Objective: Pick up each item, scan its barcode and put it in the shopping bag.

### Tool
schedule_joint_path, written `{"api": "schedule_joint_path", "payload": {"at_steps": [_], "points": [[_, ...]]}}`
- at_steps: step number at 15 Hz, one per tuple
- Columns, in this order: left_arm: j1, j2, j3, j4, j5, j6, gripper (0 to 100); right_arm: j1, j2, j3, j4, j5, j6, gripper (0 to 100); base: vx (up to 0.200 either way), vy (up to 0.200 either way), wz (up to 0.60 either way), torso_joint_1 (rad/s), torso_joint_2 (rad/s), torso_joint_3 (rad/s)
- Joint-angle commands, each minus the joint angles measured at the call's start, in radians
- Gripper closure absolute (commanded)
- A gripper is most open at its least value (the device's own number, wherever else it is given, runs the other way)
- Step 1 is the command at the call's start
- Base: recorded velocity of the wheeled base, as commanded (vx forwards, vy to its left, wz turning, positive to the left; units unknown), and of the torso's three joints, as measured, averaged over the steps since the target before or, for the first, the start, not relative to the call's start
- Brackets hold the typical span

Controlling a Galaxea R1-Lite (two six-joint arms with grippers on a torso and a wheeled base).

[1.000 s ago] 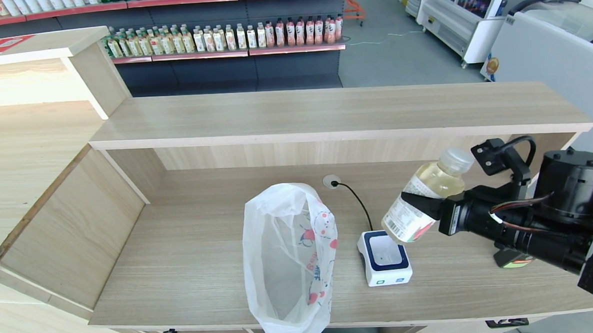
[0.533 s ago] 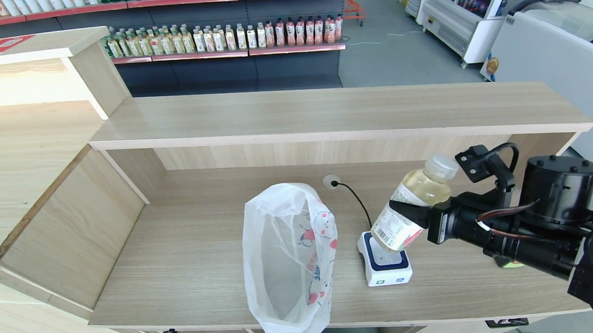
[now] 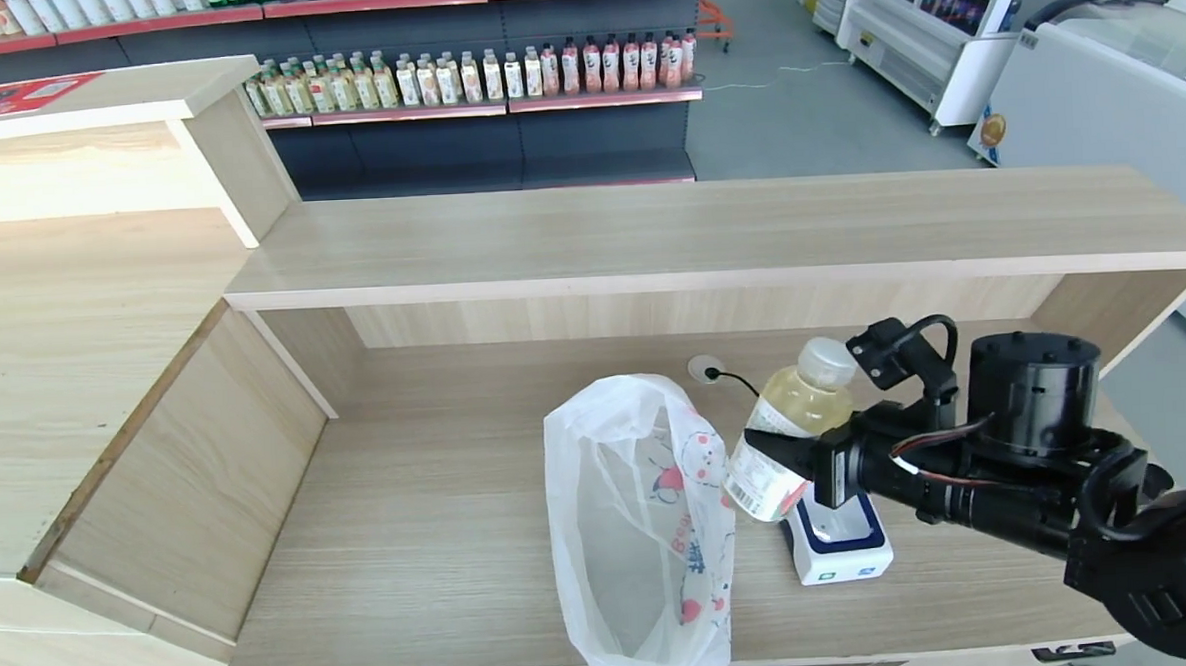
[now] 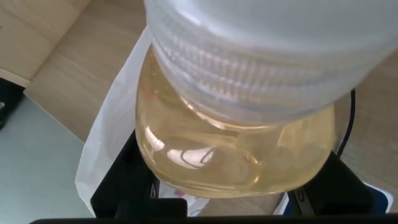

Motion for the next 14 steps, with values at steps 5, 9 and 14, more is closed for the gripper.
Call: {"api": "schedule_joint_path", "payload": {"at_steps": [5,9,14], "points": [[0.000,0.000,0.000,0.001,0.000,-0.003,0,0.063,0.305,-0.084,-0.221,0.000,-0.122,100,0.000,0.000,0.00,0.000,0.00,0.000],[0.000,0.000,0.000,0.001,0.000,-0.003,0,0.087,0.522,-0.234,-0.325,-0.034,-0.216,100,0.000,0.000,0.00,0.000,0.00,0.000],[0.000,0.000,0.000,0.001,0.000,-0.001,0,0.086,0.677,-0.454,-0.328,-0.120,-0.239,100,0.000,0.000,0.00,0.000,0.00,0.000]]}}
